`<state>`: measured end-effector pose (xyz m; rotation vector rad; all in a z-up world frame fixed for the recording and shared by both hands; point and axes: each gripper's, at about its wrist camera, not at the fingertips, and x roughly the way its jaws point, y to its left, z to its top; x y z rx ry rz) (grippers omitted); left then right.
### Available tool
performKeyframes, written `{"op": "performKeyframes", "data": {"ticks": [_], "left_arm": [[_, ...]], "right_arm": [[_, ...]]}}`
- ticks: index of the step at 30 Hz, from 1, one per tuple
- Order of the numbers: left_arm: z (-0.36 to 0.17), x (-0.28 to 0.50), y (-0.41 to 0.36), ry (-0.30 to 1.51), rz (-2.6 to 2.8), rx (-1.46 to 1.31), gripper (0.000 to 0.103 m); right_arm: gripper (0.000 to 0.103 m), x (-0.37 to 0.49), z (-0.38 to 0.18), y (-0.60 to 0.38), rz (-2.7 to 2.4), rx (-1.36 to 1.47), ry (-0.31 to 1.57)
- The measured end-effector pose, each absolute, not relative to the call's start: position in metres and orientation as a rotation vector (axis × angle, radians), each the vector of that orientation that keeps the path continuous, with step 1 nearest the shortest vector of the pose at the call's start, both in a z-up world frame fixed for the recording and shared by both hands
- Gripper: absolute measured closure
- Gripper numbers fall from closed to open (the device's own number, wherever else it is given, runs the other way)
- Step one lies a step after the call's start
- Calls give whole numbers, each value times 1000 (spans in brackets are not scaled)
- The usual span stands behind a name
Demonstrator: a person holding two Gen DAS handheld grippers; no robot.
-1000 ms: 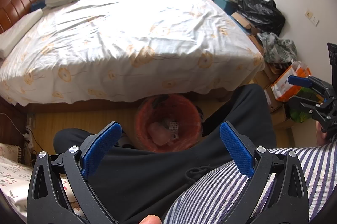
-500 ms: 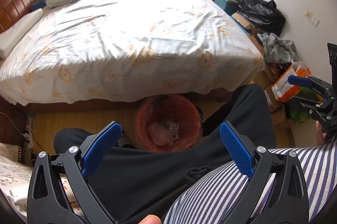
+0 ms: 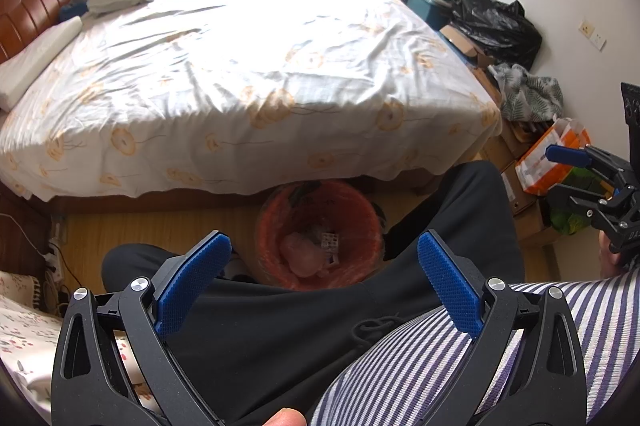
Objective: Collect trash
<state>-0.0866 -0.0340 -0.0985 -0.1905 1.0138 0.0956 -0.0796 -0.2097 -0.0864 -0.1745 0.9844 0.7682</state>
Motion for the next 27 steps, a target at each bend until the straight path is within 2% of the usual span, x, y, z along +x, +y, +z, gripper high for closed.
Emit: {"op": "performKeyframes", "data": {"ticks": [27], "left_arm": [[-96, -87, -34, 1011, 96, -194, 6]], "right_arm": [[5, -80, -87, -210, 769, -173, 982]]}}
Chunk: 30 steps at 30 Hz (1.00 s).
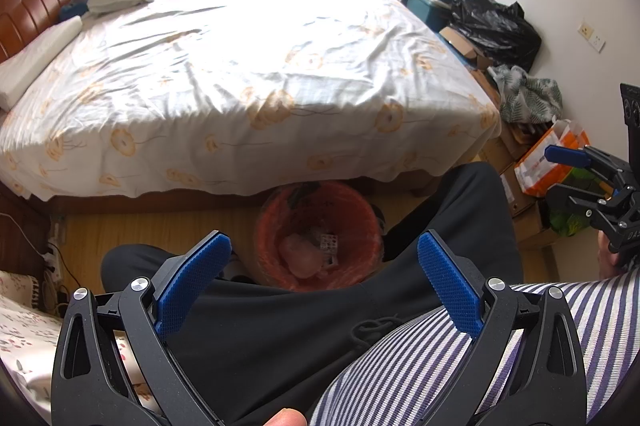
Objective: Collect trash
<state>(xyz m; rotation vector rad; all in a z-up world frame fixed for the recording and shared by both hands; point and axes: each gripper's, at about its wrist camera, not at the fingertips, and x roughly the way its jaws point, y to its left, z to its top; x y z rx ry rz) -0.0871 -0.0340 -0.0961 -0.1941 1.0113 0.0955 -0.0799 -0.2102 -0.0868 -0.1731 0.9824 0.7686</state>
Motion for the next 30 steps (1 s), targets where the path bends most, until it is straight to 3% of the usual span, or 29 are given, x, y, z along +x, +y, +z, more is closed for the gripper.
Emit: {"op": "performKeyframes", "data": {"ticks": [30], "left_arm": [[-96, -88, -34, 1009, 96, -196, 6]], "right_arm": [[5, -80, -88, -212, 770, -173, 981]]}}
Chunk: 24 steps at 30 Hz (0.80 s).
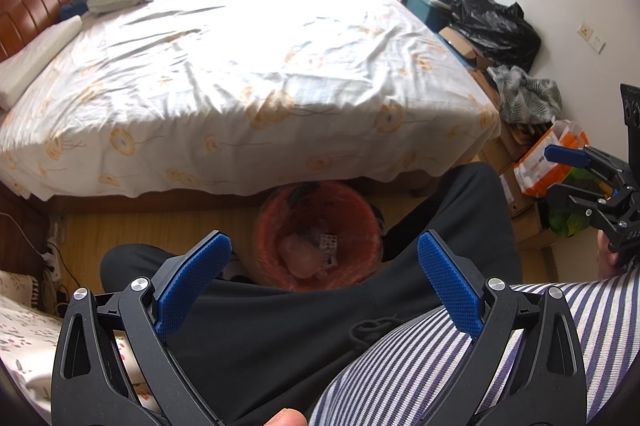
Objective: Collect trash
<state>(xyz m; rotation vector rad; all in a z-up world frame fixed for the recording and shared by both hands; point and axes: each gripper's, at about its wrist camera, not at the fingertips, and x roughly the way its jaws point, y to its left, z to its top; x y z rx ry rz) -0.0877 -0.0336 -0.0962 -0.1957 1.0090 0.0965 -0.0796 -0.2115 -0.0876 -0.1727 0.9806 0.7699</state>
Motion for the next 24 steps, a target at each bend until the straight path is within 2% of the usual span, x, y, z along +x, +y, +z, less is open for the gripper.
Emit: {"op": "performKeyframes", "data": {"ticks": [24], "left_arm": [[-95, -87, -36, 1009, 90, -199, 6]], "right_arm": [[5, -79, -88, -212, 772, -172, 980]]}}
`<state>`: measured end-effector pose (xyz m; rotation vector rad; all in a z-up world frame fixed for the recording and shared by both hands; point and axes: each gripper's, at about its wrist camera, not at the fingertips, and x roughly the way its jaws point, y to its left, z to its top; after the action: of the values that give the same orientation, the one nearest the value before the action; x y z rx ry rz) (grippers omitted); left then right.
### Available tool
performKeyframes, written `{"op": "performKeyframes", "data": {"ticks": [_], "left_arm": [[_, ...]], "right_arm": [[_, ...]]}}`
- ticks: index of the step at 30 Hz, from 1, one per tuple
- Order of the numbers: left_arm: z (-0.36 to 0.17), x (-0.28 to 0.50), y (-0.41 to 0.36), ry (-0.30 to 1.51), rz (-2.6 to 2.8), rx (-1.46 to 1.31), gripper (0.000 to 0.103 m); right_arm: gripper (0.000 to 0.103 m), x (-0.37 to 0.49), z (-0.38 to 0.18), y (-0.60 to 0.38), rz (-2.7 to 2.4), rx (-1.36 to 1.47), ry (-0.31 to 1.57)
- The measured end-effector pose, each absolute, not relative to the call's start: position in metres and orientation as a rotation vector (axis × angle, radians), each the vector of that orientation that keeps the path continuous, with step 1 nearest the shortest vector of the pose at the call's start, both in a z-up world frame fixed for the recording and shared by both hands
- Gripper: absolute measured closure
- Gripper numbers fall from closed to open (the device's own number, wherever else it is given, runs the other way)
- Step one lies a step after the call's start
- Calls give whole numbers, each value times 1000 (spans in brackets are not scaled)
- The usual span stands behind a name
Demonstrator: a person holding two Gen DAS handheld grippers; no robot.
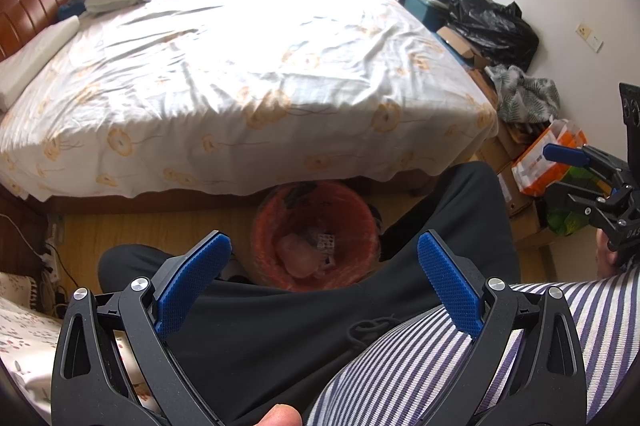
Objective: Collect trash
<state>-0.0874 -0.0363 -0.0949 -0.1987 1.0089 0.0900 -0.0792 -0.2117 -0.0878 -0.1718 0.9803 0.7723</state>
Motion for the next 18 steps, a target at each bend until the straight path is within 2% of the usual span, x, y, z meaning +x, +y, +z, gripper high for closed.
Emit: {"op": "performKeyframes", "data": {"ticks": [18], "left_arm": [[-96, -88, -40, 993, 69, -213, 6]], "right_arm": [[5, -79, -87, -211, 772, -170, 978]]}}
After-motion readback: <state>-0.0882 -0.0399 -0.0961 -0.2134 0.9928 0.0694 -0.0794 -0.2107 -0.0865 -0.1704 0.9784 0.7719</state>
